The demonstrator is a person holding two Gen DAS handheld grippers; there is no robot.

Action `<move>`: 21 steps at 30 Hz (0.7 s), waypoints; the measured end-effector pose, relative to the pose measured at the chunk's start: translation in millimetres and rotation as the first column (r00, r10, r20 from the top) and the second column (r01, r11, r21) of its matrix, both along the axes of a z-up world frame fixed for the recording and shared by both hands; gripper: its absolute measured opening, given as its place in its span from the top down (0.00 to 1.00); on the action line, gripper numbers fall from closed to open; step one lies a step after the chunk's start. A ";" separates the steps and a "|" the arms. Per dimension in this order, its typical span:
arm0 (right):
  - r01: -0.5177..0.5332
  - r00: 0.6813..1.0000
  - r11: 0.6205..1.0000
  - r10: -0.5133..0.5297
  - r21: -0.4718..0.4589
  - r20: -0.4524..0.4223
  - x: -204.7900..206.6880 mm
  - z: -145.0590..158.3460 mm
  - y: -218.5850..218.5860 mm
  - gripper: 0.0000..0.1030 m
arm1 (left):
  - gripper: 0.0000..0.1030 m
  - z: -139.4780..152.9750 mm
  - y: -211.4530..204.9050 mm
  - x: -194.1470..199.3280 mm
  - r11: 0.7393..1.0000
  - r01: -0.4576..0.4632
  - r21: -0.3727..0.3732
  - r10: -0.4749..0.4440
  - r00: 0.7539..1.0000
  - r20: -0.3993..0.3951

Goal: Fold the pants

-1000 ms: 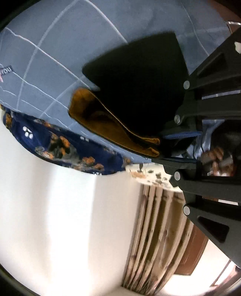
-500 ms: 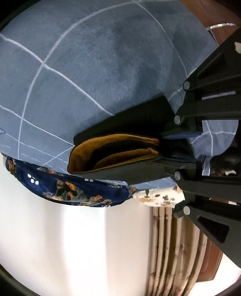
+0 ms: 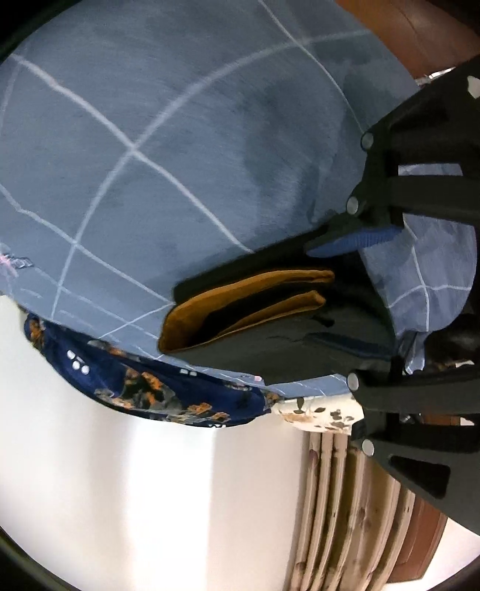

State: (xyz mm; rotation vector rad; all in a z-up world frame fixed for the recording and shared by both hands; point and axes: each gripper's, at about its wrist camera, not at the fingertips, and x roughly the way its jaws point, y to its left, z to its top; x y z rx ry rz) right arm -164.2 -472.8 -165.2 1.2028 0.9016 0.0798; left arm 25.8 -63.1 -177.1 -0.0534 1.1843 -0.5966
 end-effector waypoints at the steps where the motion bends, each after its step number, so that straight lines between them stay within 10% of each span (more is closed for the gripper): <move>1: -0.002 1.000 1.000 0.002 -0.009 -0.003 1.6 0.9 -2.1 0.48 | 0.24 0.1 -0.4 0.5 1.000 0.005 -0.001 -0.005 1.000 0.002; 21: -0.356 0.934 0.927 0.348 -0.117 -0.081 87.3 -9.7 15.0 0.36 | 0.23 -4.2 -13.7 29.2 0.963 0.193 -0.186 -0.209 0.976 -0.069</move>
